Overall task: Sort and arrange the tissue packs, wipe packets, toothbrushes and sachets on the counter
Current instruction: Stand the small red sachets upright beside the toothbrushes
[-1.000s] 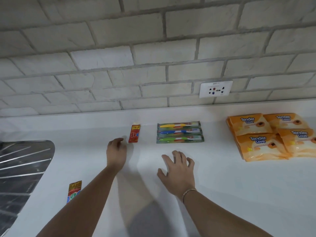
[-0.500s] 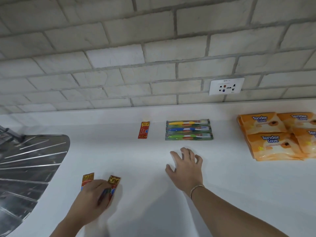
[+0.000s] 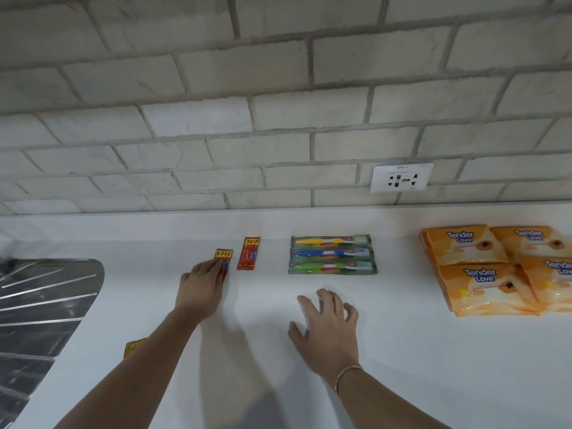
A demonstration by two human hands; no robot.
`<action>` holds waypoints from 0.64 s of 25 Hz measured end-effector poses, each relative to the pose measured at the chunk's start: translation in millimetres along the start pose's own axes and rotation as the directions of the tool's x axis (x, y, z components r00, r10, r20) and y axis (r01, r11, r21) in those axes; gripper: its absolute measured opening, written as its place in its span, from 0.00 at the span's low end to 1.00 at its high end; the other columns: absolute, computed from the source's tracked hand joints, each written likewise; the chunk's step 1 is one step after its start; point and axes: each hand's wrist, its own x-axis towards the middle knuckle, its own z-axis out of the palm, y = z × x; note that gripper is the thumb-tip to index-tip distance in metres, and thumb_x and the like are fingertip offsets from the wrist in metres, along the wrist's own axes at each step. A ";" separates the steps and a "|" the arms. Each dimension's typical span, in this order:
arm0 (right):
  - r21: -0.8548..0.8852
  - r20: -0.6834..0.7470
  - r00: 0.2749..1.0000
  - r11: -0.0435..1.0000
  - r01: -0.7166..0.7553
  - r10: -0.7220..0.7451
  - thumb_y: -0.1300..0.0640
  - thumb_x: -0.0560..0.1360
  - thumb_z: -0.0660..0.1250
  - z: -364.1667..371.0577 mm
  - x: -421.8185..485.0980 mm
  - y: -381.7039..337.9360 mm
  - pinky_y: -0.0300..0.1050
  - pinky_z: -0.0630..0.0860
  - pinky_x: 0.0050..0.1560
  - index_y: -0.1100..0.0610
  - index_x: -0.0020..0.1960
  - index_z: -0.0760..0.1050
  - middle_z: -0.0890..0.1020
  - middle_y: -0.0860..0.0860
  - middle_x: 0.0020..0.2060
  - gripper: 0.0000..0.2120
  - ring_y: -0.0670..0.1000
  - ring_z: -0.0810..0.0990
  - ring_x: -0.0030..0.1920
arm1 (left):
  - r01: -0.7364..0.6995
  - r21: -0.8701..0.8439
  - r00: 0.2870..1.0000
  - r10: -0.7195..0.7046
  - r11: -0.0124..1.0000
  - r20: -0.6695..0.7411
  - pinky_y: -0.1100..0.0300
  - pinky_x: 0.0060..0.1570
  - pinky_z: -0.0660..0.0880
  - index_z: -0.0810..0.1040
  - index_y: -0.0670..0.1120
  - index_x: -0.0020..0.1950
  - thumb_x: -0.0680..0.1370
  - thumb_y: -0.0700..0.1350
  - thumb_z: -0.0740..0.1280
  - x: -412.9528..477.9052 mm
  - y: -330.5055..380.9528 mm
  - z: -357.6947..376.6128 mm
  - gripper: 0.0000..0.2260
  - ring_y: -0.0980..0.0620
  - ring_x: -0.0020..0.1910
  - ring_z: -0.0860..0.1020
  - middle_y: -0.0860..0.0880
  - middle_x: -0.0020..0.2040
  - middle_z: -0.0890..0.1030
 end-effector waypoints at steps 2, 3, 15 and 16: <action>-0.005 -0.003 1.000 1.000 0.004 -0.004 0.35 0.75 0.54 0.4 0.4 0.7 0.63 0.61 0.71 0.40 0.70 0.68 0.72 0.52 0.72 0.25 0.56 0.64 0.76 | -0.006 0.001 1.000 0.006 1.000 0.028 0.45 0.62 0.72 0.74 0.49 0.74 0.85 0.50 0.56 23.9 4.5 1.0 0.19 0.45 0.70 0.73 0.49 0.72 0.76; -0.007 -0.004 1.000 1.000 0.003 -0.003 0.36 0.75 0.54 0.5 0.6 0.9 0.63 0.62 0.71 0.40 0.70 0.69 0.72 0.52 0.72 0.25 0.56 0.65 0.76 | -0.018 0.014 0.999 0.018 1.000 0.042 0.46 0.63 0.70 0.72 0.50 0.75 0.85 0.50 0.56 31.8 6.9 1.8 0.19 0.45 0.72 0.72 0.49 0.73 0.75; -0.001 -0.013 1.000 1.000 0.000 0.000 0.35 0.76 0.54 -1.0 -0.6 -1.1 0.63 0.61 0.72 0.40 0.70 0.68 0.72 0.51 0.73 0.25 0.55 0.64 0.76 | -0.012 -0.052 0.999 0.014 0.999 0.032 0.44 0.63 0.70 0.69 0.49 0.77 0.85 0.52 0.56 34.9 17.2 6.5 0.20 0.45 0.73 0.70 0.49 0.76 0.71; 0.003 -0.011 1.000 1.000 0.000 0.000 0.35 0.76 0.54 -1.0 -0.5 -1.4 0.63 0.60 0.72 0.40 0.70 0.68 0.72 0.51 0.73 0.25 0.55 0.64 0.76 | 0.010 -0.092 1.000 -0.009 0.996 0.007 0.43 0.64 0.70 0.69 0.49 0.76 0.85 0.52 0.56 32.1 18.6 6.1 0.20 0.44 0.72 0.70 0.48 0.75 0.71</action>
